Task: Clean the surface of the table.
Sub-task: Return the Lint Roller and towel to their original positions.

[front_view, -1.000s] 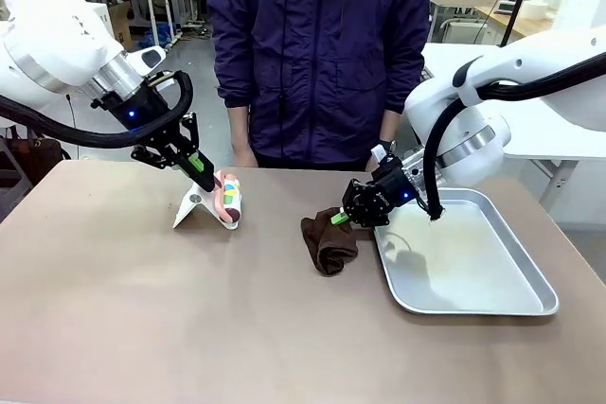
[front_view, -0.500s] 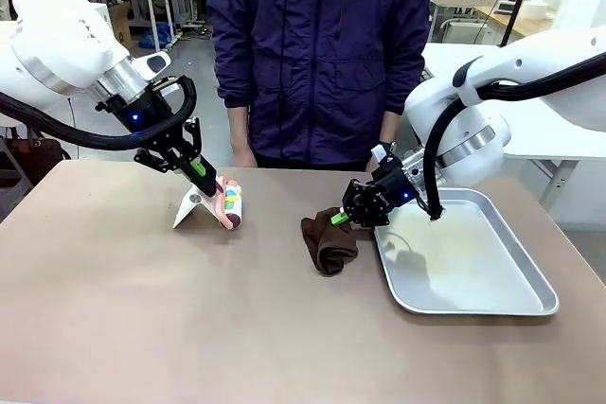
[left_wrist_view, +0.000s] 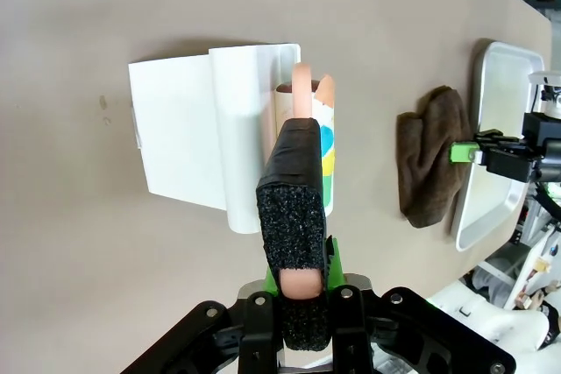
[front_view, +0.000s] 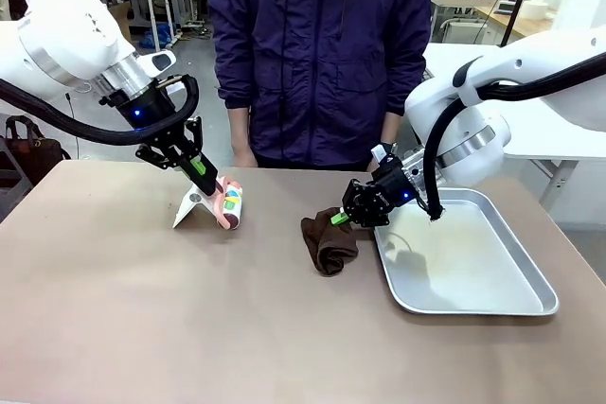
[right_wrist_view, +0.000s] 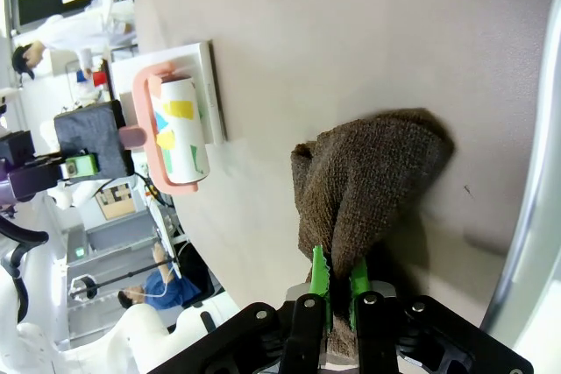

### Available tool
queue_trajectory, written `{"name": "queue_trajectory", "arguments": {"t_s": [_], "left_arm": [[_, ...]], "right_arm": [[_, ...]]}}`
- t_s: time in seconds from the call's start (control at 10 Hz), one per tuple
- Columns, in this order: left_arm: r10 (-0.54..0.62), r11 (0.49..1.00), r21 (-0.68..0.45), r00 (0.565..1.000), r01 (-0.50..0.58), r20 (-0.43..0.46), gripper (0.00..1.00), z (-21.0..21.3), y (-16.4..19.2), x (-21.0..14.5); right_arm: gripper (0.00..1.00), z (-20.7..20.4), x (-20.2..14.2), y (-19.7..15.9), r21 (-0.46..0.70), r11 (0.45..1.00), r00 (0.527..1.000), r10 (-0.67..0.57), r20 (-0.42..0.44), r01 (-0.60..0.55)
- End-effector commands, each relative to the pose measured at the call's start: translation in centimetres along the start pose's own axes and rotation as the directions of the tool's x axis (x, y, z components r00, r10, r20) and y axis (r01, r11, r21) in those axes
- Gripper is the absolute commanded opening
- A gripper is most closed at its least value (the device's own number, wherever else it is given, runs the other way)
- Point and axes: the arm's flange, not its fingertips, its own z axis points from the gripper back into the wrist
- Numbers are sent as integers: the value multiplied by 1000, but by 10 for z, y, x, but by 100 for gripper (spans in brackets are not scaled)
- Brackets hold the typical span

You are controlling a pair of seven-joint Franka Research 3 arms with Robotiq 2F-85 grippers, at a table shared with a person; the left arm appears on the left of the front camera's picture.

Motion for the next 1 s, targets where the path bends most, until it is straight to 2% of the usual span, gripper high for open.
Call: {"name": "queue_trajectory", "arguments": {"t_s": [0.0,0.1,0.6,0.7,0.8,0.9], "left_arm": [[-19,1000,6,1000,19,-3,20,-1,4,4],[-13,999,33,1000,13,11,20,-4,4,3],[3,1000,30,1000,-3,-3,20,-9,1,3],[8,1000,25,1000,-8,-5,40,-9,1,3],[13,1000,28,1000,-12,-5,78,-9,1,4],[17,999,34,1000,-17,4,98,-9,1,3]], "right_arm": [[10,0,0,0,-5,1000,1000,-2,12,2],[10,0,0,0,-5,1000,1000,-2,12,2],[10,0,0,0,-5,1000,1000,-2,12,2],[10,0,0,0,0,1000,1000,0,0,0],[68,1,-1,0,5,1000,1000,5,-20,-5],[68,0,-2,0,8,1000,1000,2,-26,-2]]}}
